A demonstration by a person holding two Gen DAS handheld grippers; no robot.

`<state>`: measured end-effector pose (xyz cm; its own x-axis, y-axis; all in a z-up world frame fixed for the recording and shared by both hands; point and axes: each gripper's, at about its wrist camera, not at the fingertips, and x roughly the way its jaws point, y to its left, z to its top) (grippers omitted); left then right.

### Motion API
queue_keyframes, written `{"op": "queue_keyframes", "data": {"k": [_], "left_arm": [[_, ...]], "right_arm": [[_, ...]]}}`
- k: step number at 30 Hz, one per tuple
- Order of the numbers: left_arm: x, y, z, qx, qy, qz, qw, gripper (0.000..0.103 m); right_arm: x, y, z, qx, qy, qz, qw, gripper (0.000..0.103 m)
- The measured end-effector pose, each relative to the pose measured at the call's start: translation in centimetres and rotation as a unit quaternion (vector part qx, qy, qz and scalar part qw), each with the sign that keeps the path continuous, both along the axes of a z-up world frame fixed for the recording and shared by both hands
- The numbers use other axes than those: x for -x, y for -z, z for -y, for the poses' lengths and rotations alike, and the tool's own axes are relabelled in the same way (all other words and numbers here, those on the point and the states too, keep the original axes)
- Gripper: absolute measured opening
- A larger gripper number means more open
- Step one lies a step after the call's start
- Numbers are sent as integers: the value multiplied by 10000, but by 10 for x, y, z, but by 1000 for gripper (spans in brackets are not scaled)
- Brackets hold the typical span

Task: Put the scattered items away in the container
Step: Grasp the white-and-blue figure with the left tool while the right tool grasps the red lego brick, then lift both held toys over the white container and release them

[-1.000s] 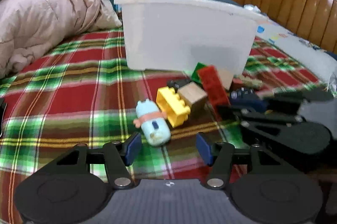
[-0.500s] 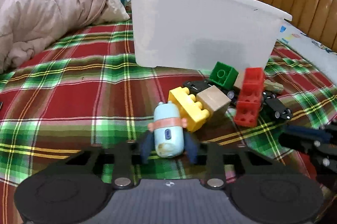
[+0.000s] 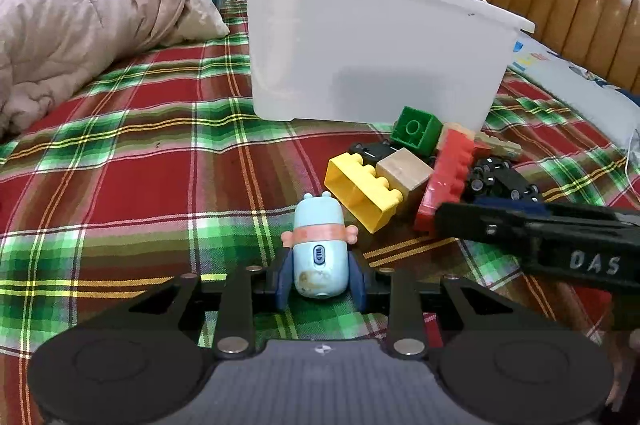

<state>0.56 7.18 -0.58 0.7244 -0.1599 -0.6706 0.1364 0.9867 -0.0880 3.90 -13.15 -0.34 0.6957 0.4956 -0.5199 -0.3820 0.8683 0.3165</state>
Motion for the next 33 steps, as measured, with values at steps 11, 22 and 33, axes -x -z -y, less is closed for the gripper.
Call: {"op": "queue_keyframes", "data": {"k": [11, 22, 33], "left_arm": [[4, -2, 6, 36, 249, -61, 9997, 33], [15, 2, 16, -145, 405, -78, 9990, 35], [16, -42, 13, -141, 387, 375, 9984, 33]], "right_arm": [[-5, 2, -17, 555, -109, 29, 9984, 31], [23, 5, -13, 1861, -598, 497, 9795, 31], [23, -32, -7, 1572, -489, 904, 9822, 25]]}}
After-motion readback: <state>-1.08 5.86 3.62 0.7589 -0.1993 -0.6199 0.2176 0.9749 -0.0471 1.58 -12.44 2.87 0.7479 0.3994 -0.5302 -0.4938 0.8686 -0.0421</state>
